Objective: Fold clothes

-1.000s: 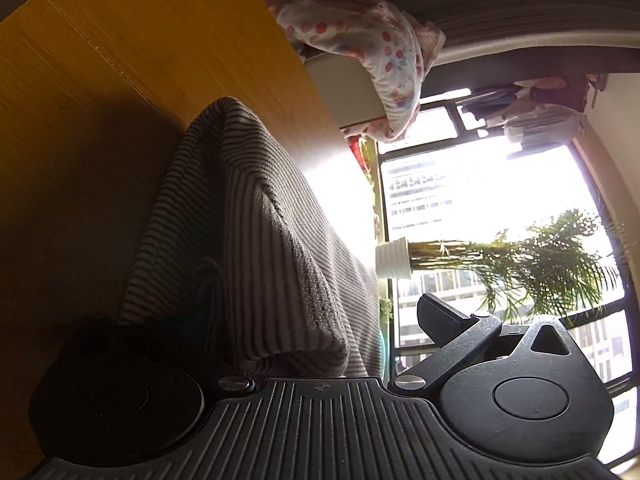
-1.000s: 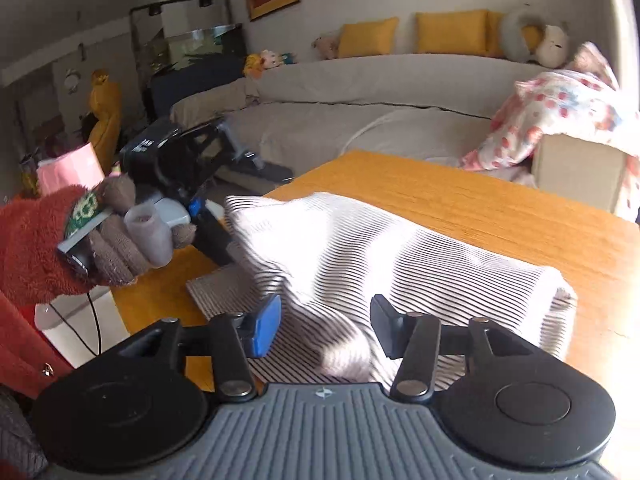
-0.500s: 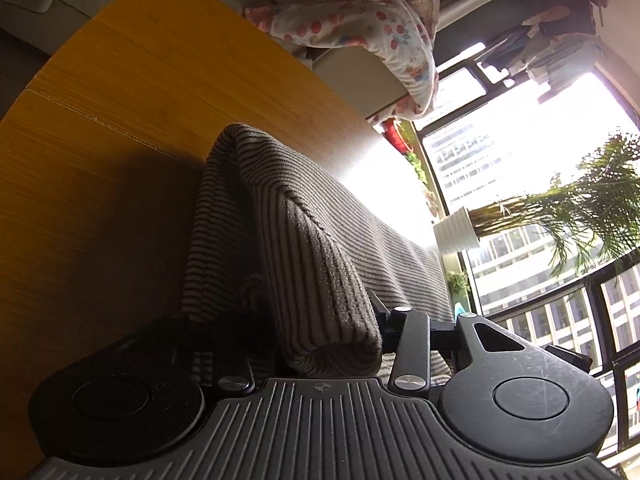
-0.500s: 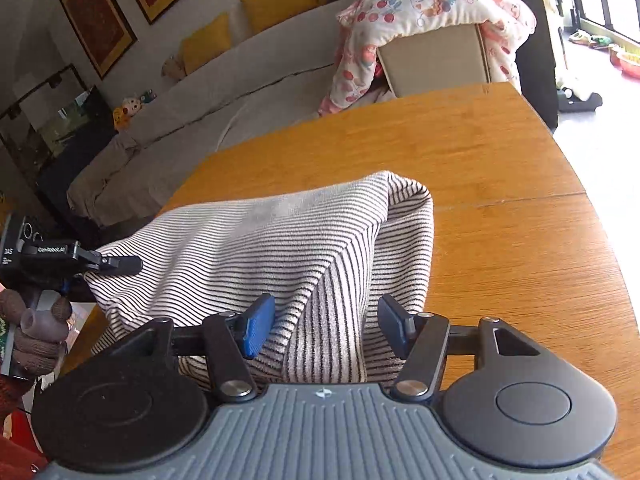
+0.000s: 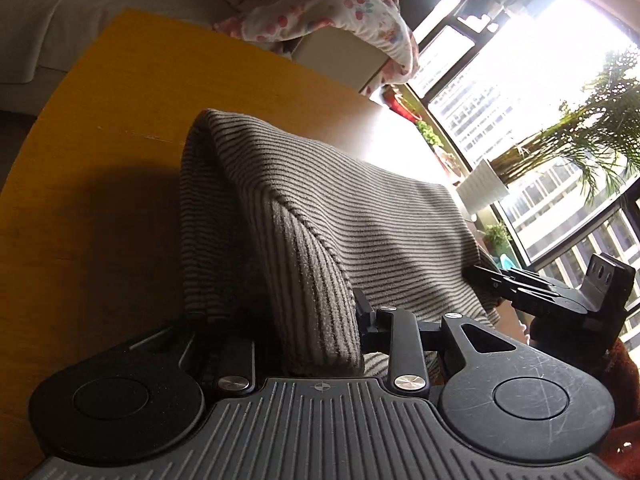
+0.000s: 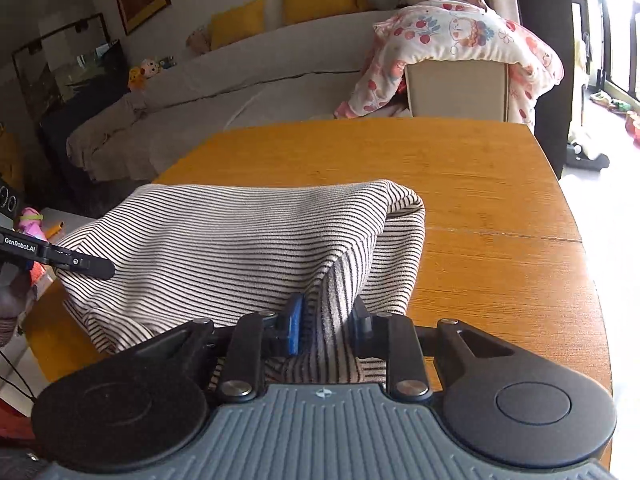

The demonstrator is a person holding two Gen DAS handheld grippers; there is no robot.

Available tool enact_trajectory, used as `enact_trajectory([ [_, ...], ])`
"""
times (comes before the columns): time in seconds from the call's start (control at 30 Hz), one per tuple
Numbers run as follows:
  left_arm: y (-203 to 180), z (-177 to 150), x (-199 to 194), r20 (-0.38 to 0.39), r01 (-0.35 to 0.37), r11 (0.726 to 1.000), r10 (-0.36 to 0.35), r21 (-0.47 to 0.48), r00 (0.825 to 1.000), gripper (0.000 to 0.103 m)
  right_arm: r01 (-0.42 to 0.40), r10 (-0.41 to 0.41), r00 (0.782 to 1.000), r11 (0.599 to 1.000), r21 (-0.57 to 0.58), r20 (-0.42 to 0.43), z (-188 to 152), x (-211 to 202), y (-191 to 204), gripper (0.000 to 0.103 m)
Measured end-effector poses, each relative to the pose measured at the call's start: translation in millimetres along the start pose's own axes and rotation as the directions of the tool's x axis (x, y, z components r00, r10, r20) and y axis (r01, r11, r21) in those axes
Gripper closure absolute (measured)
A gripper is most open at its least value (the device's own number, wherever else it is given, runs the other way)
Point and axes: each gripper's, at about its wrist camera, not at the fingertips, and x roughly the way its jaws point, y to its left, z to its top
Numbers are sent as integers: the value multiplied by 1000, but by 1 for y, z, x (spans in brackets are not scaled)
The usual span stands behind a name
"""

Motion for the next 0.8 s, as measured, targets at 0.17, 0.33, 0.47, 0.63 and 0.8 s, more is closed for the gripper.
enact_trajectory([
  [0.17,-11,17,-16,85,6,998,-12,69,996,72,4,3,996,998,-69,89,23,-10,10,80],
  [0.33,-1,1,0,31,-53,996,51,75,998,68,75,-68,996,986,-149,49,2,14,10,78],
  [0.47,-8,-1,-29,80,-77,989,67,130,995,39,103,-93,993,983,-154,67,-2,10,6,53],
  [0.63,-17,12,-82,220,-83,986,50,146,974,22,116,-107,990,989,-89,92,15,-6,-8,28],
  [0.8,-25,28,-95,271,92,991,-115,95,956,10,-20,16,986,1000,23,168,35,-19,-10,1],
])
